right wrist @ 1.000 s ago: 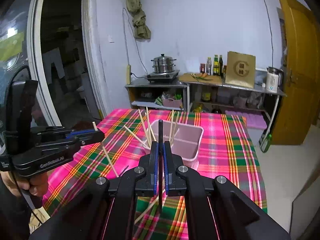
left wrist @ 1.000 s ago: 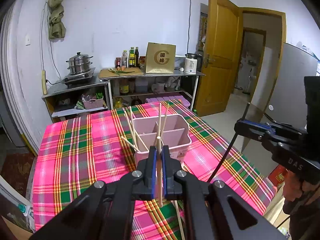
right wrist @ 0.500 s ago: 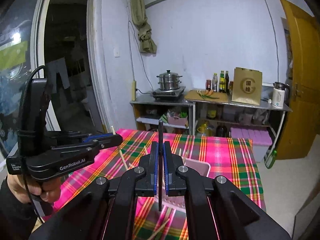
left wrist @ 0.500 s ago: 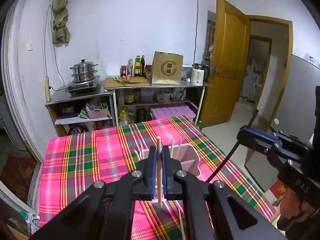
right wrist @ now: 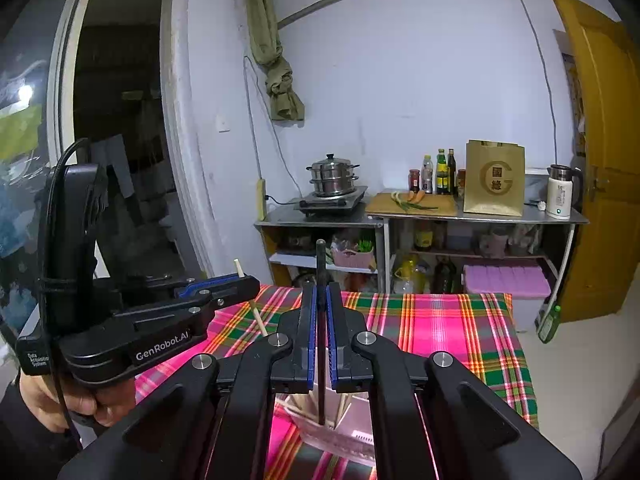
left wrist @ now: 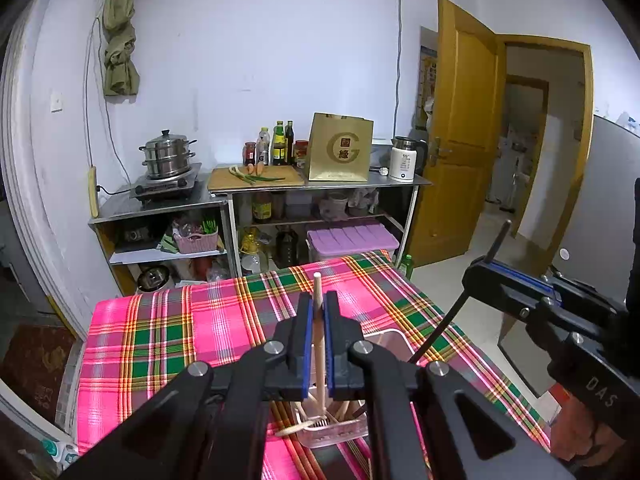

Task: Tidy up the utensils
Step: 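Lower both chopsticks into the basket compartments and open both tools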

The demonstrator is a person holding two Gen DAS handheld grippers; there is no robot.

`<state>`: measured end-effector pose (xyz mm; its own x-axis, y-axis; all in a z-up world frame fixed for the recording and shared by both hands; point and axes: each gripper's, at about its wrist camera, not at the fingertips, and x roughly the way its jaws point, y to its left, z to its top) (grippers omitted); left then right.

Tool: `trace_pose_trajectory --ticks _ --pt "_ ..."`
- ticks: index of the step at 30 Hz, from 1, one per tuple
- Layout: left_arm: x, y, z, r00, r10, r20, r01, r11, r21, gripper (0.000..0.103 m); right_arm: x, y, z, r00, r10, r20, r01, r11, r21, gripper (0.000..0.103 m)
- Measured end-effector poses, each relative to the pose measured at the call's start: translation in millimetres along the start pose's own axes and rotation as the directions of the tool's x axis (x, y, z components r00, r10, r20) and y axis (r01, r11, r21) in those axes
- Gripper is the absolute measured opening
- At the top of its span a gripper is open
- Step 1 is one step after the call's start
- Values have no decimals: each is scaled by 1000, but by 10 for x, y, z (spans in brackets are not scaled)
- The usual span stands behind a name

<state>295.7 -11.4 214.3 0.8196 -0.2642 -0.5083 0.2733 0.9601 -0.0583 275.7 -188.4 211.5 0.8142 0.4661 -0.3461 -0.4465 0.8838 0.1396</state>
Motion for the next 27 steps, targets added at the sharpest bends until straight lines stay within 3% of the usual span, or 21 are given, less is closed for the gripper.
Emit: trace_pose_trajectory --ticks 6,19,27 --pt "231 53 -139 1000 3 -31 -3 1000 -12 6 209 -25 -161 1000 -11 -20 11 1000 -13 4" --pt "604 106 -502 991 11 -134 -15 999 -32 6 617 -103 -616 988 -31 -151 31 1000 -5 4" --pt "672 120 -621 986 14 -166 -20 999 -34 6 594 -110 -610 986 -15 -167 16 1000 4 5"
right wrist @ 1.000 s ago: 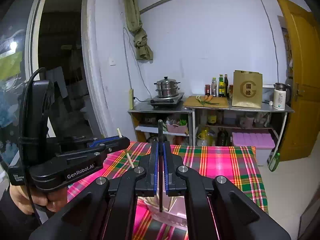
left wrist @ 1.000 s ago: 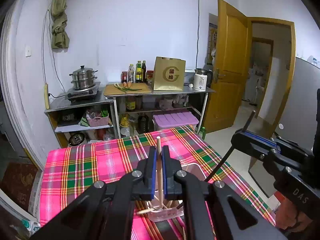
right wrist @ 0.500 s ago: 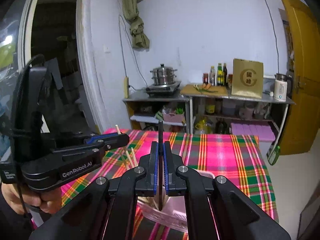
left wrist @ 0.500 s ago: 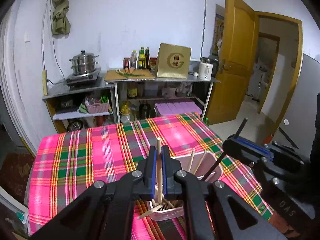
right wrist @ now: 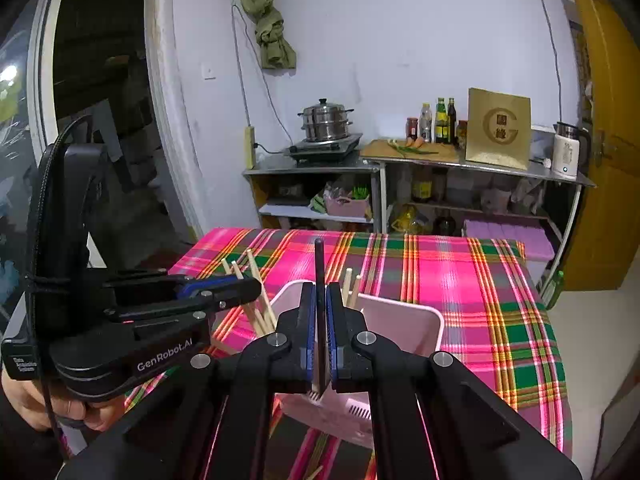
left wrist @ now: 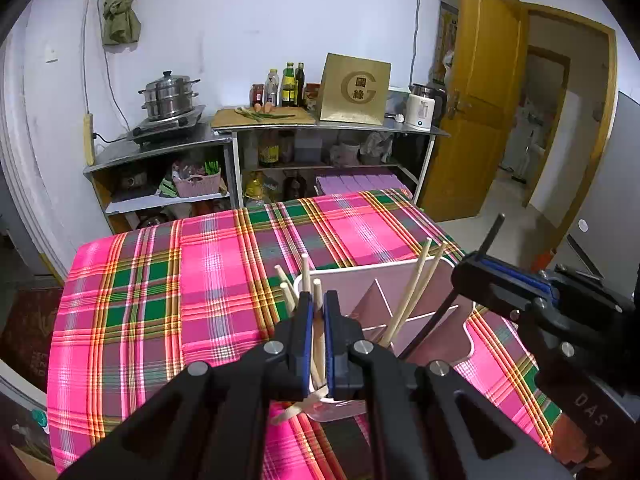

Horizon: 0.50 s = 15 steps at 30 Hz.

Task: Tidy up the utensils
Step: 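Lower both chopsticks into the basket compartments and open both tools, then move both open tools back down to the remaining chopsticks on the table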

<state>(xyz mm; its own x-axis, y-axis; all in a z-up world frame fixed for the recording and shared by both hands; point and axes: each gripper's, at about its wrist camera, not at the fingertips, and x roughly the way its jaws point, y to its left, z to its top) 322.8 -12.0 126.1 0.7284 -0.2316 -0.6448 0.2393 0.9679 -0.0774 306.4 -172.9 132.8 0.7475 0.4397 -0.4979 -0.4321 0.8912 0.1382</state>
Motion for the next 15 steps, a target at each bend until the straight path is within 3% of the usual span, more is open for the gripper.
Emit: trace_pose_trajectory --ticks 2,4,7,15 --pt "-60 8 12 1000 -8 12 8 1000 -8 6 -31 -5 7 1000 6 3 -6 1000 5 17" --pt "-141 12 13 999 -9 31 9 1000 -12 8 -93 -5 6 1000 13 15 -14 1000 12 21" --pt "-273 22 -7 998 -13 56 13 1000 -13 21 -197 -9 -1 1000 14 28 -14 1000 19 22" --pt "-765 1 -328 990 -40 134 41 999 -6 24 -664 9 -198 996 3 85 -6 999 34 25"
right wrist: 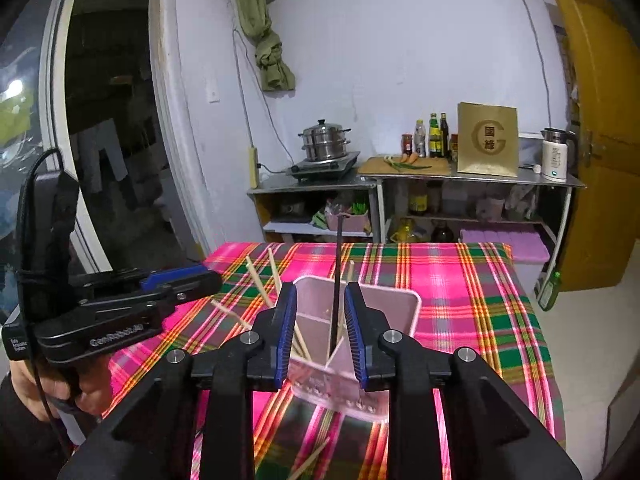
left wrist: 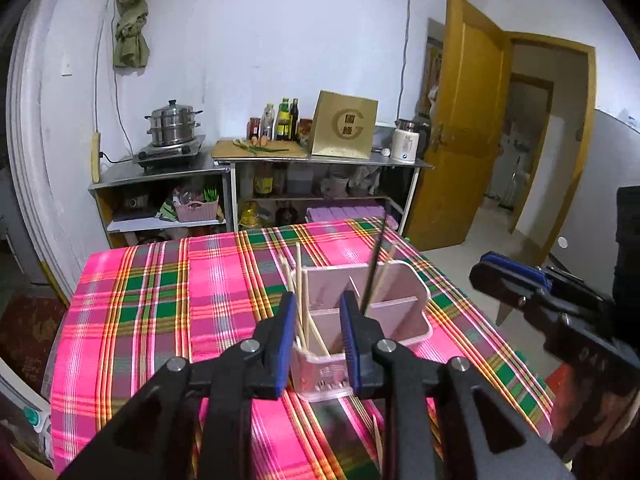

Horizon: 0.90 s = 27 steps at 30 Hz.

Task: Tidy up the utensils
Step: 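Move both open tools back down to the remaining chopsticks on the table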

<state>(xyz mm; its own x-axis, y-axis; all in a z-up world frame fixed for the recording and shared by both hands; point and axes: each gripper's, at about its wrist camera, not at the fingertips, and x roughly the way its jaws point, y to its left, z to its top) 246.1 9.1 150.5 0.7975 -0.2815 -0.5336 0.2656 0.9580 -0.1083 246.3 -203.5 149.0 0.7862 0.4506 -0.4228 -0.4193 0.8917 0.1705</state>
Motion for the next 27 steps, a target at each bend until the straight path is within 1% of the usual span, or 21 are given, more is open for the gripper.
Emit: trace_pose_trajectory --ticks 3,6,8,12,16,19,27 --pt "-208 1 -197 1000 -3 19 3 1000 -1 25 -169 -10 -154 1000 0 2 0 1000 17 25" --pt "-342 37 -391 1000 4 25 -3 1000 -10 25 -270 -7 -343 1000 -5 -22 6 1000 26 25" --pt "-406 57 -525 1000 8 24 -8 1000 -16 25 -309 9 -471 999 12 -42 -10 999 37 25" --pt "-497 89 -807 999 31 11 -31 999 -19 25 -382 56 -744 997 -9 -76 11 1000 29 25" --pt "-560 127 -1083 999 38 -14 -39 999 -35 25 -433 100 -1003 994 -17 -110 20 999 27 25" --pt "-586 162 -1239 999 40 -29 -42 998 -50 25 -434 95 -1130 991 -16 -131 21 999 35 25" --pt "-491 235 -1508 995 52 -89 -58 997 -56 25 -343 109 -1369 984 -7 -180 20 997 70 25"
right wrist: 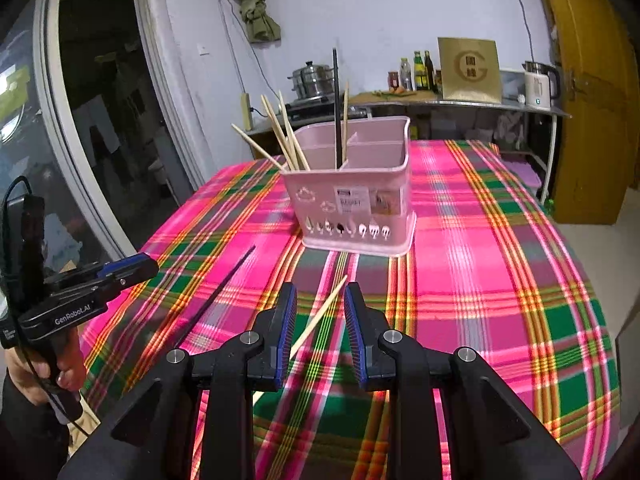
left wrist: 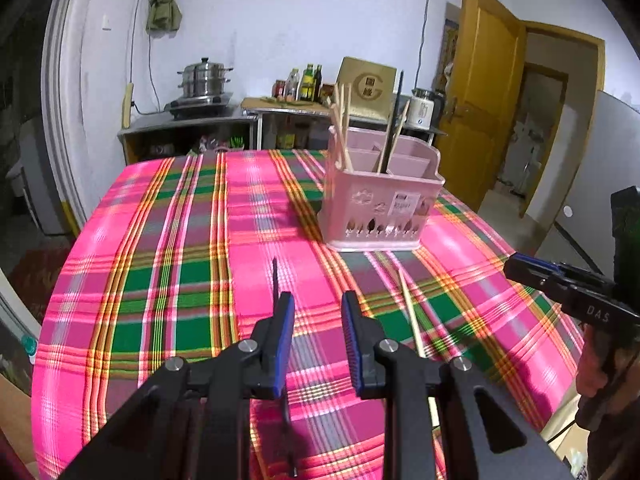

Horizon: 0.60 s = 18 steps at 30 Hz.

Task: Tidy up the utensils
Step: 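Move both open tools back down to the remaining chopsticks on the table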

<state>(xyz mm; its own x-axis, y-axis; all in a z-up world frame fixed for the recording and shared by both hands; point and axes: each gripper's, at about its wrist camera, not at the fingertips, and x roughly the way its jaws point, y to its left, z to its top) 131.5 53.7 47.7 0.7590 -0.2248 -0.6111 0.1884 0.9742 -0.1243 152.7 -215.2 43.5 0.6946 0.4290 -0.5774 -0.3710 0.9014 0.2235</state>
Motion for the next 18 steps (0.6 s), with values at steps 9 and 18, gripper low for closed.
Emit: trace_pose_trajectory --ticks 9,18 --pt "388 91 -19 995 34 -97 -32 999 13 25 277 -5 -83 998 14 -63 -13 1000 26 25" --pt "853 216 50 976 67 -205 -63 998 27 25 692 -66 -99 988 -25 -151 35 997 64 25"
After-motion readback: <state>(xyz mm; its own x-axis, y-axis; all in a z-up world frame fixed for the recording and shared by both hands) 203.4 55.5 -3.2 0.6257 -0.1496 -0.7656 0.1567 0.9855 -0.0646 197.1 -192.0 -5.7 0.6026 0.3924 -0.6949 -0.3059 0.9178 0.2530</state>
